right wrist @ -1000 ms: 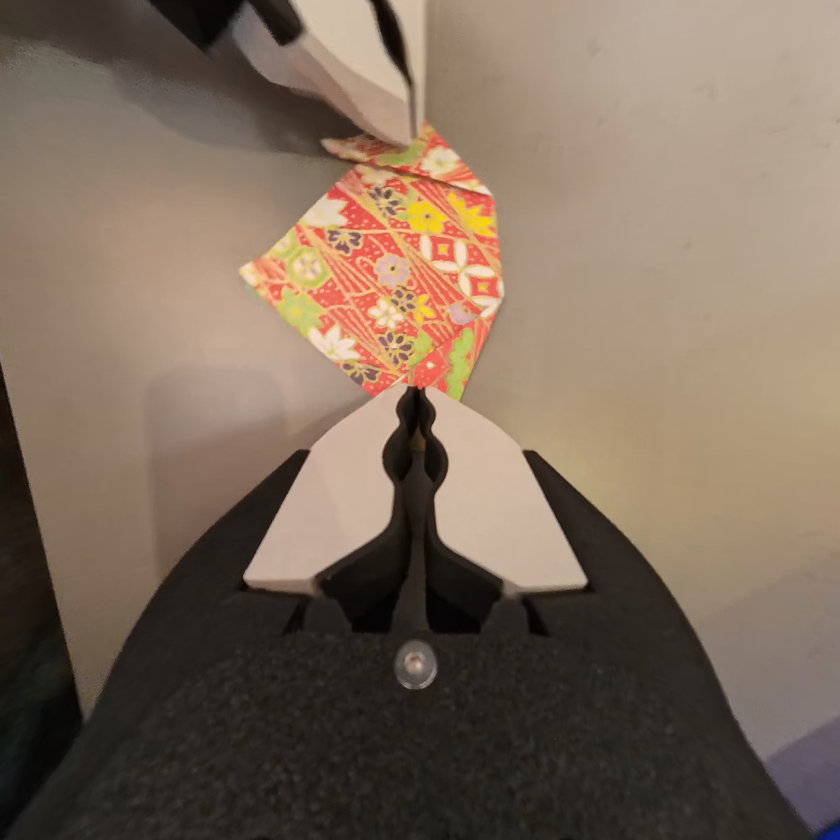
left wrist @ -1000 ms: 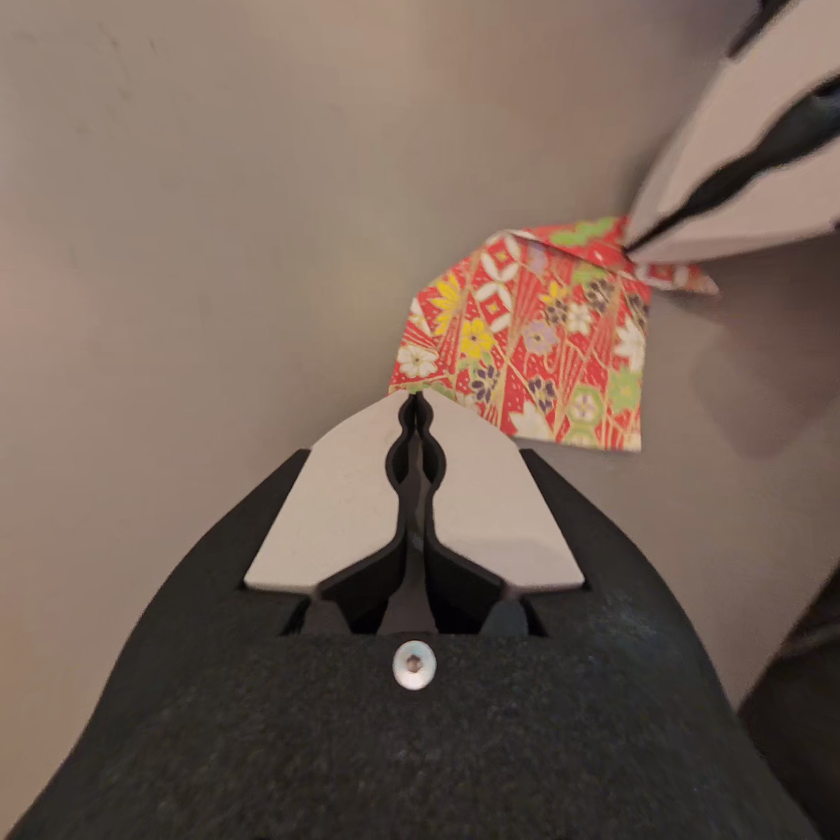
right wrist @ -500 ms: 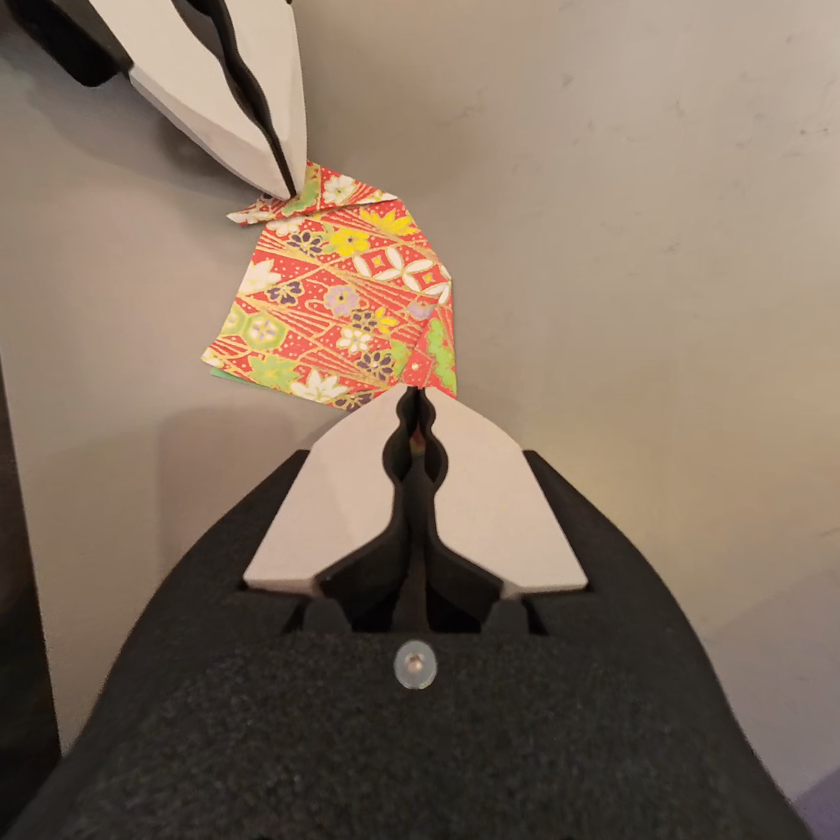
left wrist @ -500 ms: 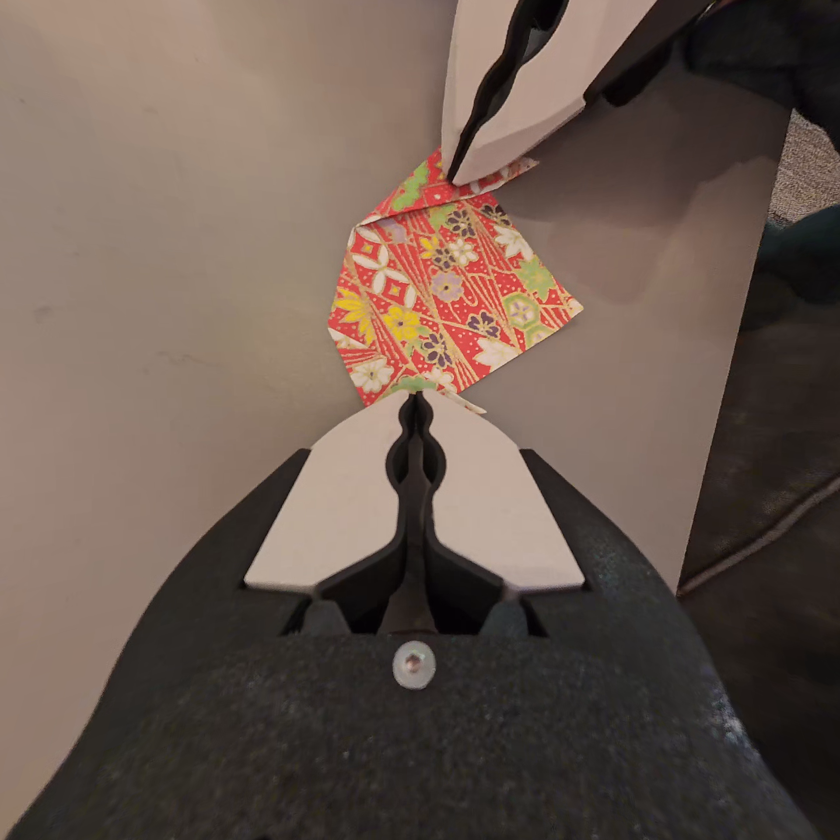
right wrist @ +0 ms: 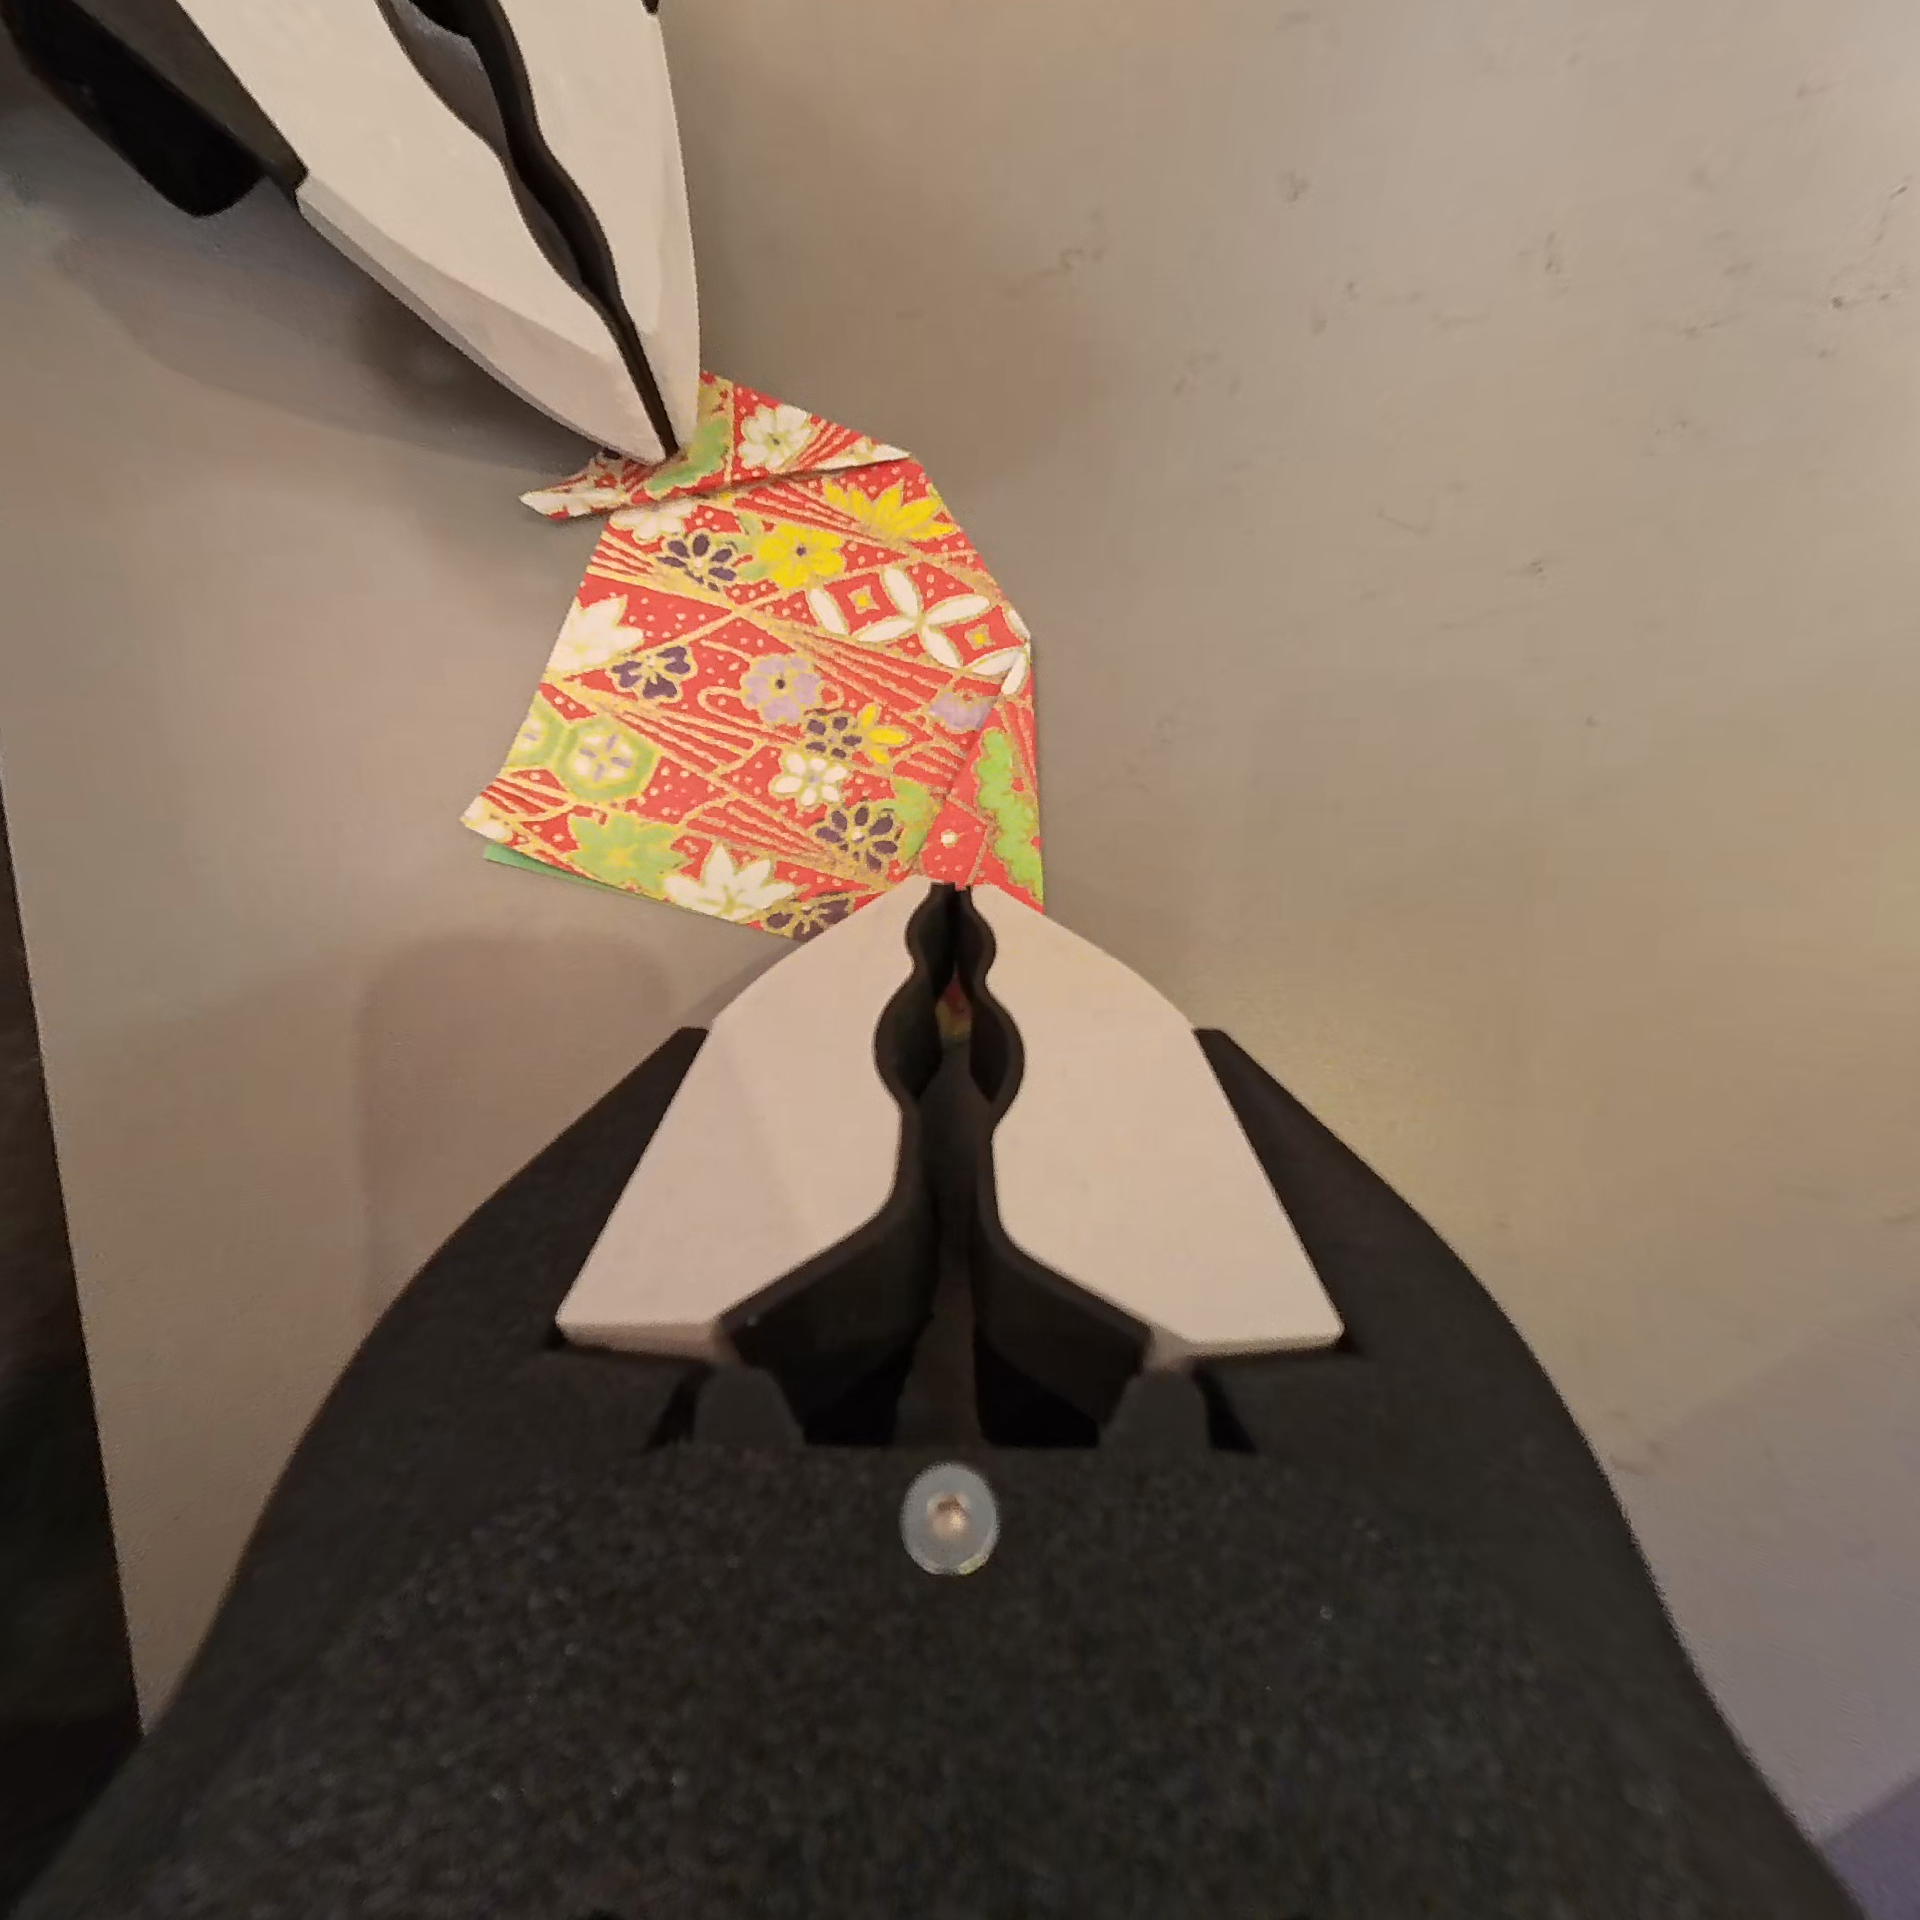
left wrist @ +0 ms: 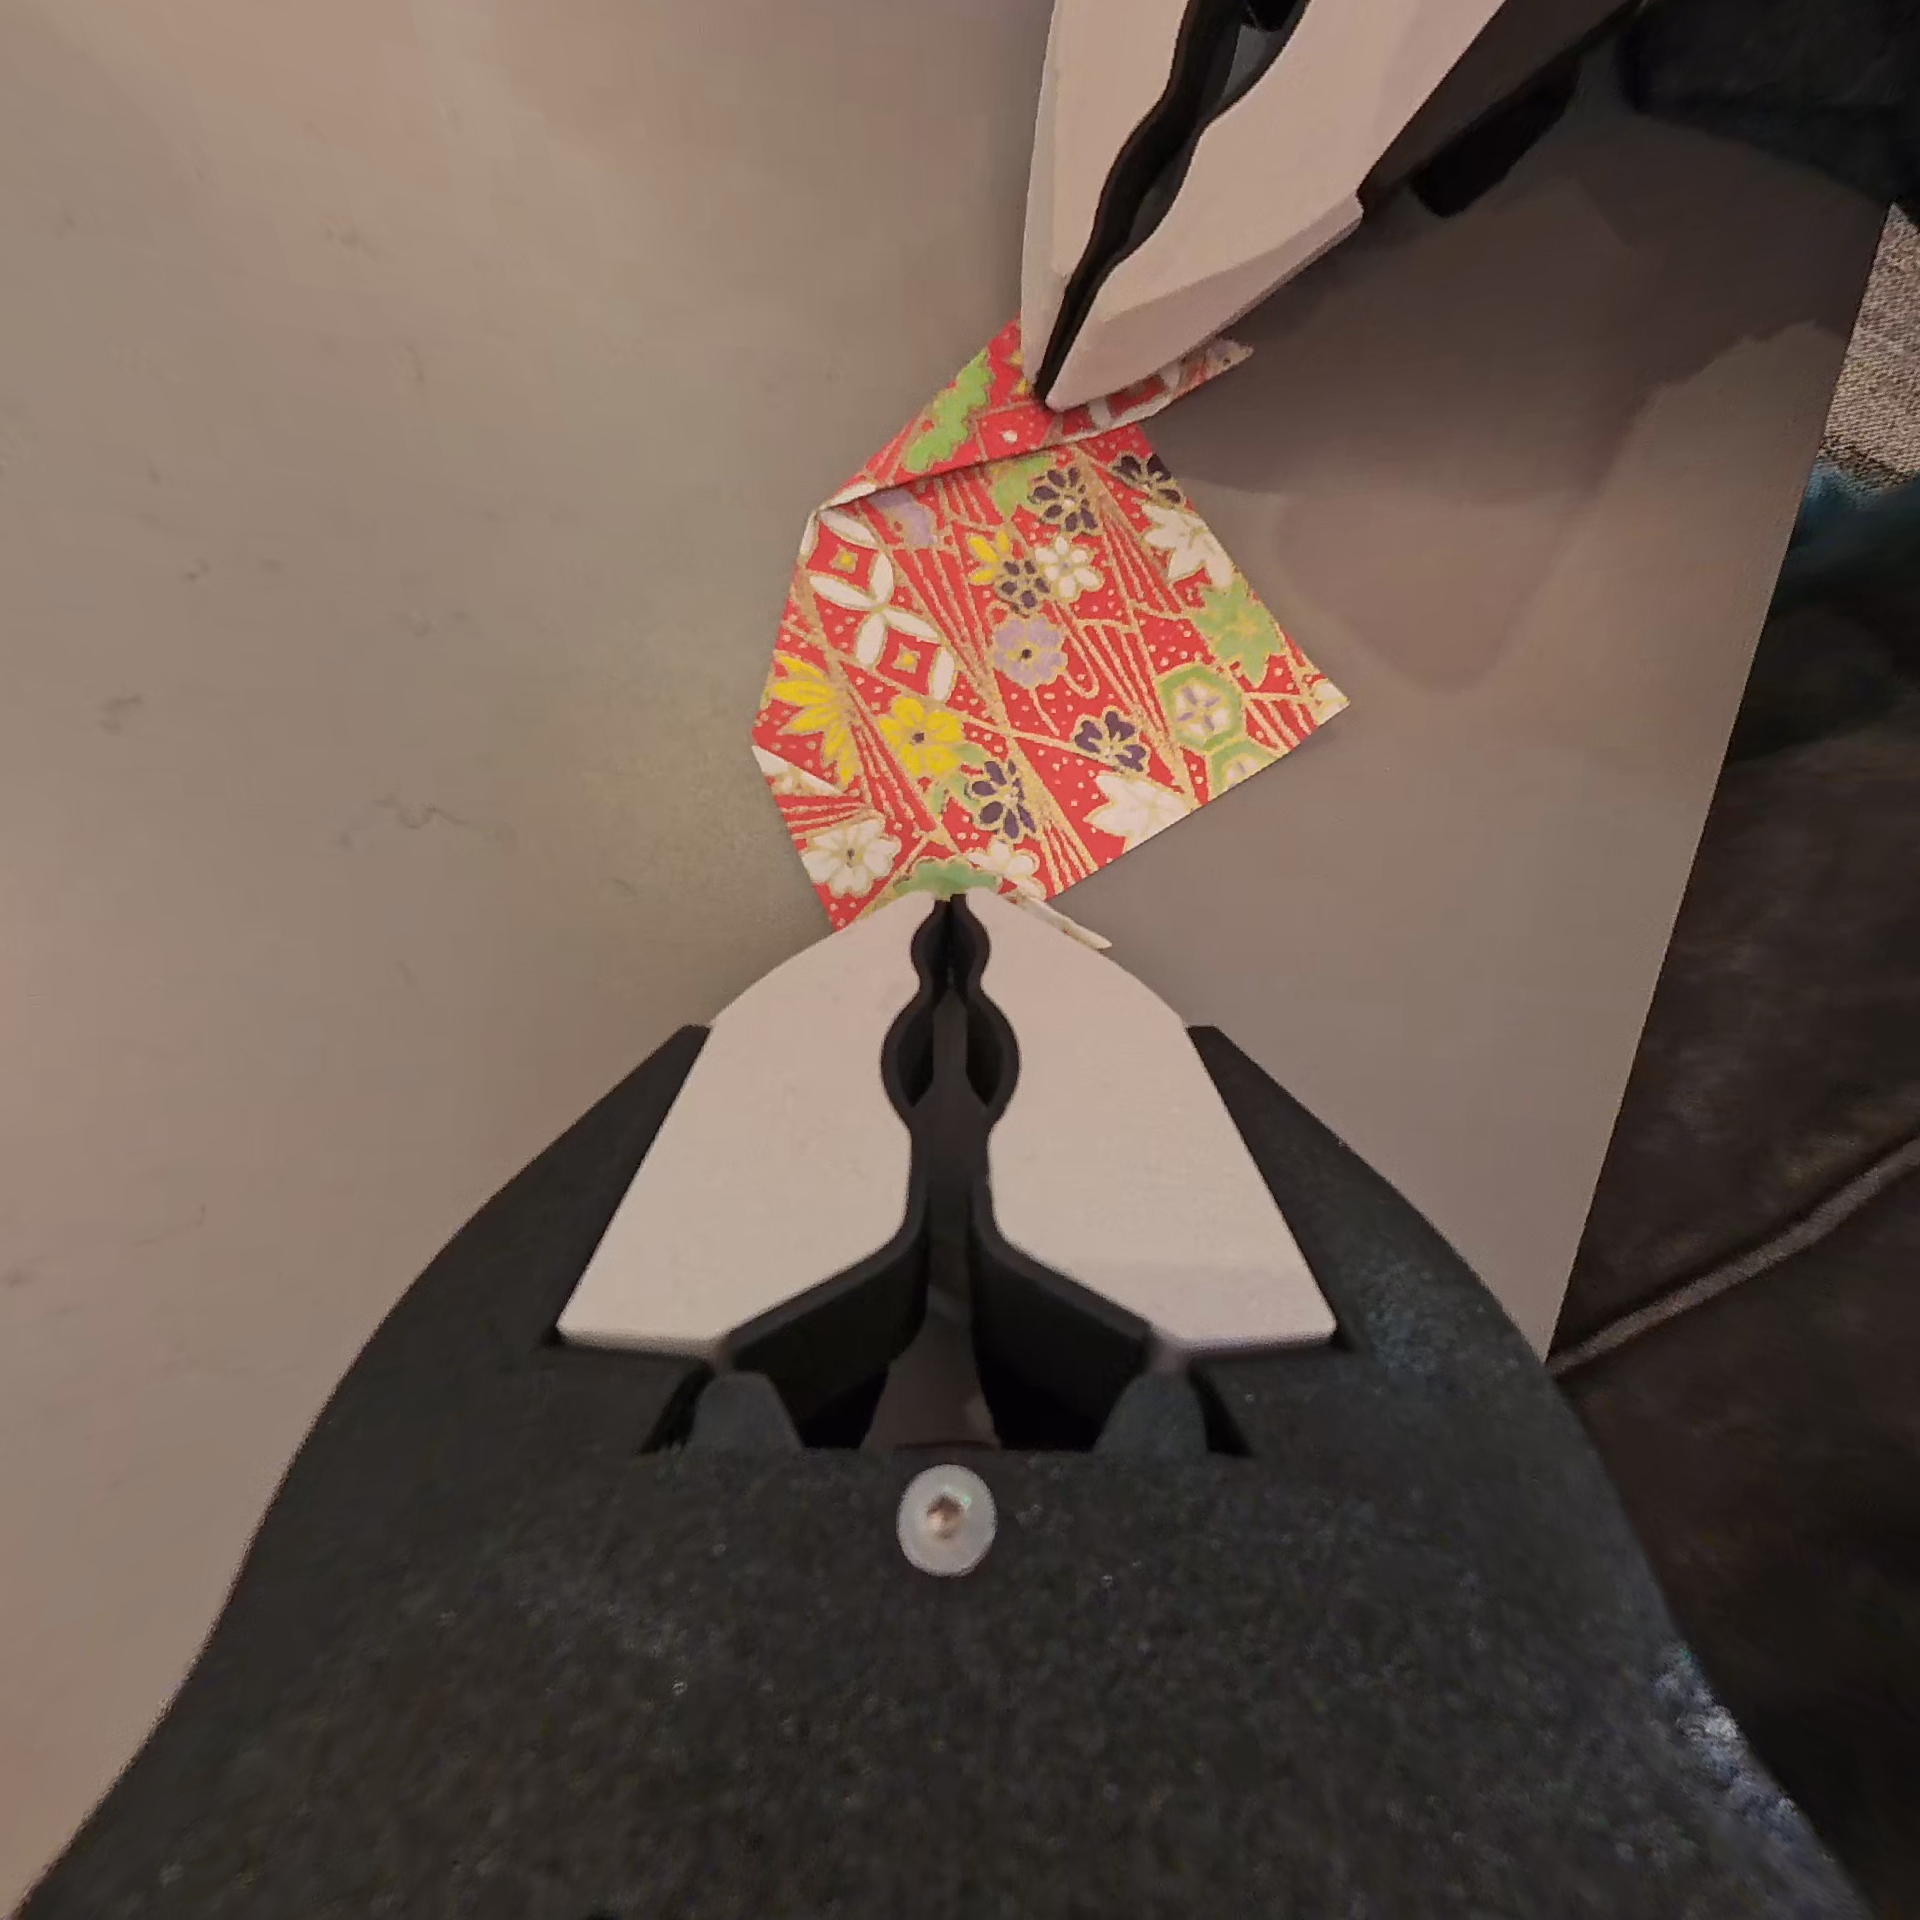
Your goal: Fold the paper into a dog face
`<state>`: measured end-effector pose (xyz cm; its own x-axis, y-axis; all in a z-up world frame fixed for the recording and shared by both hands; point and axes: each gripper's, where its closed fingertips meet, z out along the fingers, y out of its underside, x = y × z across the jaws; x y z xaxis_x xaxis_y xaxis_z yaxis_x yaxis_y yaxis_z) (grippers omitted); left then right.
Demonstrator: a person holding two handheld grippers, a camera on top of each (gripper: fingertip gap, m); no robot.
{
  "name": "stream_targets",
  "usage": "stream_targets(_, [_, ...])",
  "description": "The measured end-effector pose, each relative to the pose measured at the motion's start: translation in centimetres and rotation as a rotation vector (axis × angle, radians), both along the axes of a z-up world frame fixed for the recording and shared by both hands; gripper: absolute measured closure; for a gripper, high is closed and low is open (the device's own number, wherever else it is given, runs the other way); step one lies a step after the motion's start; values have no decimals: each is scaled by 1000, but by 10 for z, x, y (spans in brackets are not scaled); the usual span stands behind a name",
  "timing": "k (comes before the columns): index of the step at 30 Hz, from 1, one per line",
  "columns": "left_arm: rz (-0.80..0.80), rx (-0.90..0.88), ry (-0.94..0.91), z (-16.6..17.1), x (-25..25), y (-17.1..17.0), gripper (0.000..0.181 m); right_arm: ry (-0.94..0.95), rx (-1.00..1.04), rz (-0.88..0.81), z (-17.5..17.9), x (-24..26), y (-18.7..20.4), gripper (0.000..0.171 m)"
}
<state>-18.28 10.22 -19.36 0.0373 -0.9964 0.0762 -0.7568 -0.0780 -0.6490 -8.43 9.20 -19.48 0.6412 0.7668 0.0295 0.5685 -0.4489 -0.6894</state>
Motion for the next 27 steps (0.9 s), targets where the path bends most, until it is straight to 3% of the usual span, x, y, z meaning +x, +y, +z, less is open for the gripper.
stream_targets(5, [7,-57,34,1,-1,-5,181,-51,44,-34,11,5,4,171])
stream_targets(8, [-10,22,65,12,5,7,181,77,46,12,38,-22,-20,171])
stream_targets(13, [-318,171,103,14,34,12,181,-10,-17,52,10,-63,-46,171])
stream_targets(17, [-503,125,203,-1,44,-2,181,-9,-55,16,0,-63,-47,171])
stream_targets(27, [-415,141,205,-2,32,-9,181,-70,-17,-76,0,-12,-11,171])
